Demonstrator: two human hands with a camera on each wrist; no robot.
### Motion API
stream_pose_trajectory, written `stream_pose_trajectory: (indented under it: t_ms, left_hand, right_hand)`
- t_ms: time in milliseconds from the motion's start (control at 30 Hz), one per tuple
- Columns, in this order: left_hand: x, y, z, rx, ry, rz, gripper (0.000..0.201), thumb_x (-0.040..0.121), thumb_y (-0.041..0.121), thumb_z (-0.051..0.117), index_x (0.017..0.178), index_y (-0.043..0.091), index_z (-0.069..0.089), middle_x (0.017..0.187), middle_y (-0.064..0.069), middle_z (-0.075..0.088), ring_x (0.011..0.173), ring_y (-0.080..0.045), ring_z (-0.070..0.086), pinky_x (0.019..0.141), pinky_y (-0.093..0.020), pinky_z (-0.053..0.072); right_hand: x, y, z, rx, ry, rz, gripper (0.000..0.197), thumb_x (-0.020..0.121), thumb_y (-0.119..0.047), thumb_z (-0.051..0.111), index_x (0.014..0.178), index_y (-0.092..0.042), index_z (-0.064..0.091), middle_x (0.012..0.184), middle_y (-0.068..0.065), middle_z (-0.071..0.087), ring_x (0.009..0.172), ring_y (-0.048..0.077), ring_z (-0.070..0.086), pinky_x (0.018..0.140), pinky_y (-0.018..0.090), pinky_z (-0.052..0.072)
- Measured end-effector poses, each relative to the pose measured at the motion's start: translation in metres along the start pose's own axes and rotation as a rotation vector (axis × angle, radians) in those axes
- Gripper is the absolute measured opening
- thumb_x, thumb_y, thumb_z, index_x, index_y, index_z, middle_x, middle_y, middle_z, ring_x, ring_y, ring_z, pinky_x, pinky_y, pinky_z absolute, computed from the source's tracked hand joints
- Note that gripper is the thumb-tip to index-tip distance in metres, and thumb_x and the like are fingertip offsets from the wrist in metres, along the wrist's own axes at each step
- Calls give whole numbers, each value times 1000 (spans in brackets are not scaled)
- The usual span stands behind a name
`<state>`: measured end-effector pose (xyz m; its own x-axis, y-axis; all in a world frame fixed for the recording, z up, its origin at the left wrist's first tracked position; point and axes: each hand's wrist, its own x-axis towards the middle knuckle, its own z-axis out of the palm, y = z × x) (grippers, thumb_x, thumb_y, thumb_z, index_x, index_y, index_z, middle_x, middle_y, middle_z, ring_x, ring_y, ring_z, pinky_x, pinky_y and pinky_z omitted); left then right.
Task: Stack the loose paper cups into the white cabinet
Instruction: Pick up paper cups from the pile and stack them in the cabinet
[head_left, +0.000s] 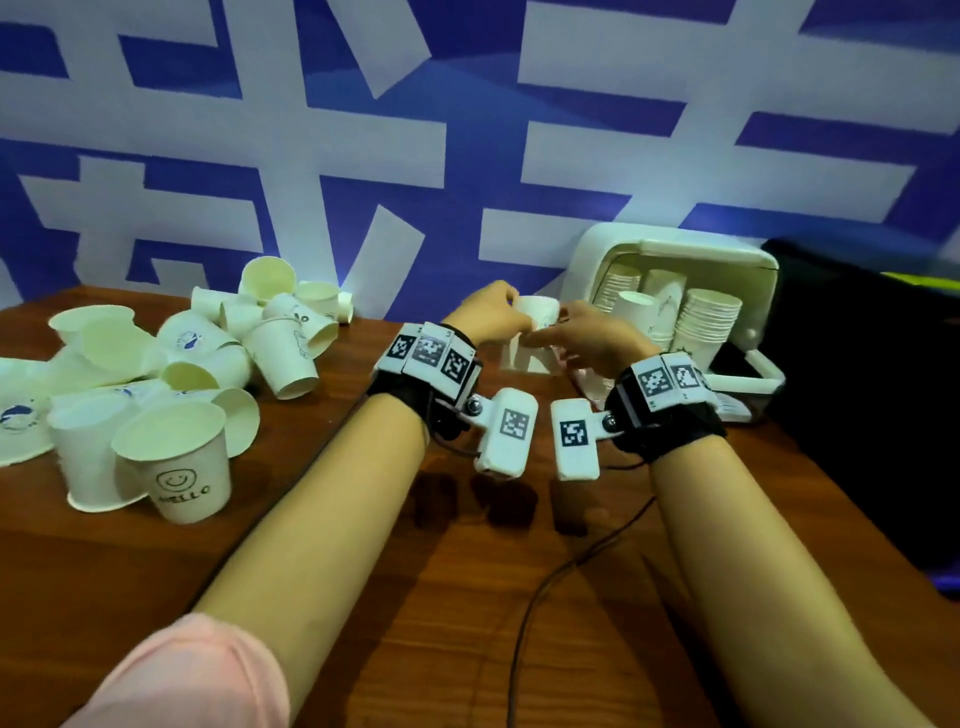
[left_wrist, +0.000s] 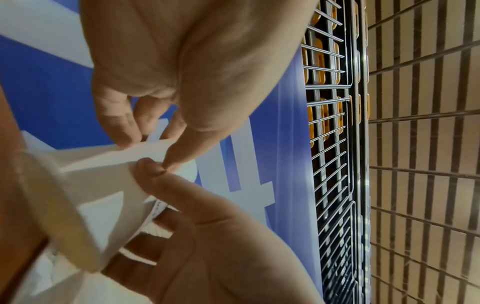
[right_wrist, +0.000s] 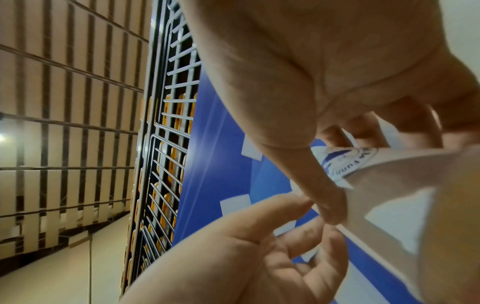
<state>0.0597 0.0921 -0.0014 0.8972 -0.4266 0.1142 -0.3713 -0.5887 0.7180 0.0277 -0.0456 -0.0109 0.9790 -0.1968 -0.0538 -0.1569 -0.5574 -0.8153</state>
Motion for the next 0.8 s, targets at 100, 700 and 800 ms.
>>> stream_pose_trajectory:
  t_ms: [100, 700, 800]
  left_hand:
    - [19, 14, 14, -169, 34, 104, 56, 85, 19, 67, 136, 17, 43, 134, -6, 52, 117, -21, 53, 94, -33, 48]
    - [71, 55, 84, -383, 24, 598, 69, 94, 12, 57, 151, 28, 20, 150, 1, 37, 131, -12, 39, 106, -27, 38]
    - [75, 49, 87, -343, 34, 605, 66, 94, 14, 55, 149, 33, 25, 149, 2, 38, 134, -17, 36, 109, -40, 37]
  right_hand:
    - [0, 9, -28, 75, 151, -87, 36, 80, -6, 76, 106, -13, 51, 89, 2, 59, 75, 10, 56, 60, 19, 46]
    - [21, 64, -96, 190, 667, -486, 72, 62, -9, 75, 127, -10, 44, 126, 7, 56, 110, 19, 60, 93, 37, 53]
    - [28, 67, -90, 205, 661, -492, 71, 63, -10, 73, 128, -9, 44, 126, 4, 56, 109, 19, 60, 93, 37, 53]
